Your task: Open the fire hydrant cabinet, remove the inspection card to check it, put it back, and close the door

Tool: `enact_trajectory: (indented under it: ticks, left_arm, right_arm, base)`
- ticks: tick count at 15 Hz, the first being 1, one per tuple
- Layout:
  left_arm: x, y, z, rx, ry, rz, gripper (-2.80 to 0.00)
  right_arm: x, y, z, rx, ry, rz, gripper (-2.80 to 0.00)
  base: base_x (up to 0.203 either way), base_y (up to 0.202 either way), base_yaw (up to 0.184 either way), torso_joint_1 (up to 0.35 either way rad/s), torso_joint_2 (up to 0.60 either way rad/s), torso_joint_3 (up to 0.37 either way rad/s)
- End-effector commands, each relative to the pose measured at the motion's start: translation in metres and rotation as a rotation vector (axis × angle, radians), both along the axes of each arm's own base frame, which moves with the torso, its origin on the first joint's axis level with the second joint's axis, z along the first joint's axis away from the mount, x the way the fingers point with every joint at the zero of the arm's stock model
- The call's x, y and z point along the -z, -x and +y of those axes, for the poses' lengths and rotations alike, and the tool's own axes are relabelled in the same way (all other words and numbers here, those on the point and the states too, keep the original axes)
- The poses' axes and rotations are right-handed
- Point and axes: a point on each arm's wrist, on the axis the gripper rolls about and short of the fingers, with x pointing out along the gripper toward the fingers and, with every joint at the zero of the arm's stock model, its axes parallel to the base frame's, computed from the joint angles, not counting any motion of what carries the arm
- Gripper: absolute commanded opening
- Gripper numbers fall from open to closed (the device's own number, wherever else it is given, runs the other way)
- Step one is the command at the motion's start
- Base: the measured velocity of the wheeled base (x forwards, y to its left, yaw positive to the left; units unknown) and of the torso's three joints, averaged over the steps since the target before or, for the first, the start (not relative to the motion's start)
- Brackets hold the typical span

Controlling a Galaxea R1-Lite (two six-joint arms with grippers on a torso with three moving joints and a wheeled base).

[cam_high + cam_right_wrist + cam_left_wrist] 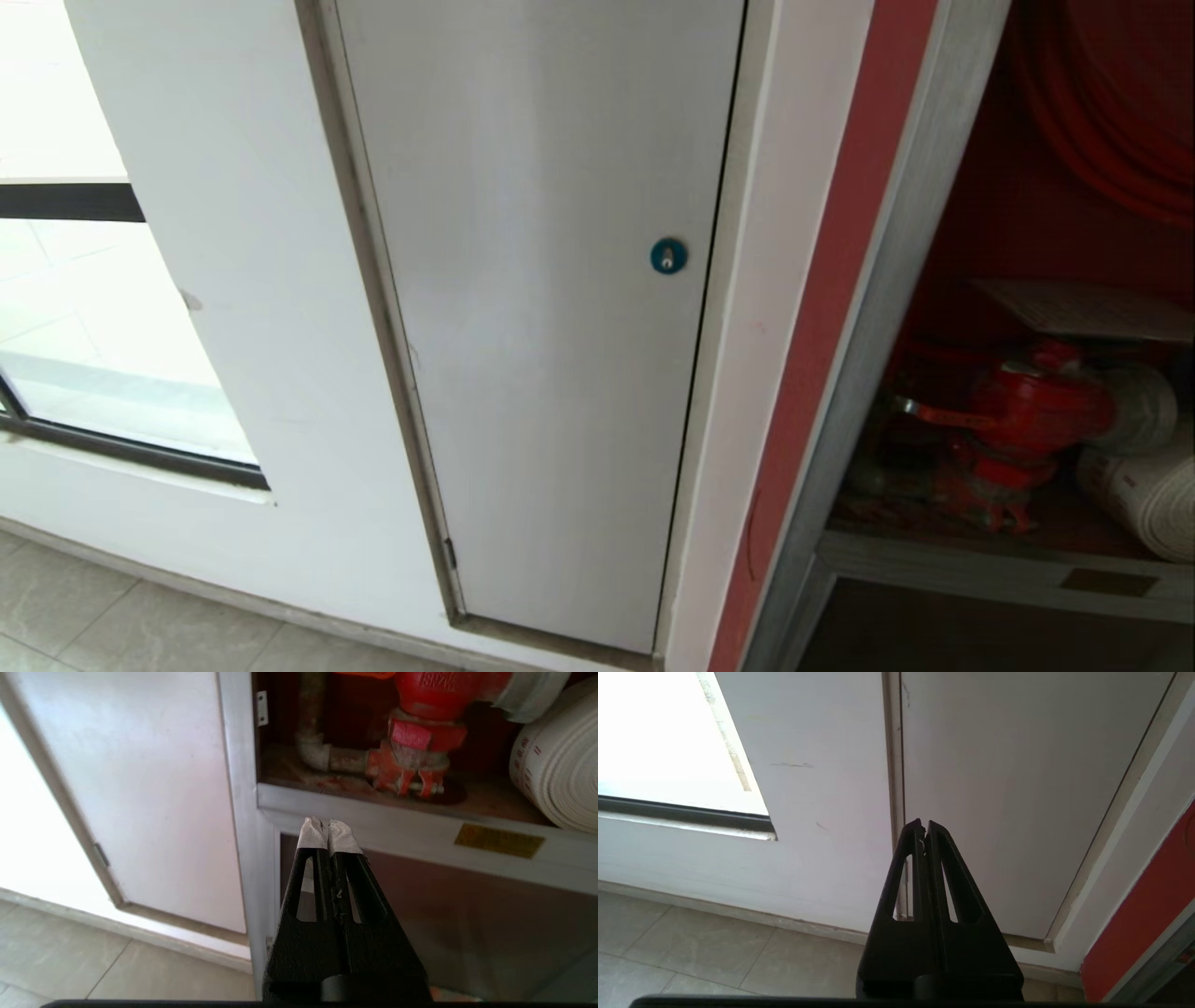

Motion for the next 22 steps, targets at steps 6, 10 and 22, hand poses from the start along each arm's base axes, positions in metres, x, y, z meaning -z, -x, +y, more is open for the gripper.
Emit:
enact_trajectory:
  ticks: [6,10,22]
  left_arm:
    - [0.002,-0.001,0.0,-0.001,0.001,0.008,-2.8]
    - [0.002,-0.001,0.0,0.0,0.006,0.008,-2.8]
    - [0.002,-0.001,0.0,0.0,0.006,0.01,-2.8]
  right_arm:
    - [0.0,0.0,0.0,-0.001,-0.001,0.0,-2.8]
    - [0.0,0.0,0.0,0.0,0.0,0.0,-2.8]
    - [-0.01,0.002,0.0,0.039,0.004,-0.022,-2.8]
  base:
    - [0.194,0.0,-0.002,-0.001,0.0,0.0]
    - [0.024,0.0,-0.001,0.003,0.0,-0.001]
    - [0.0,0.0,0.0,0.0,0.0,0.0]
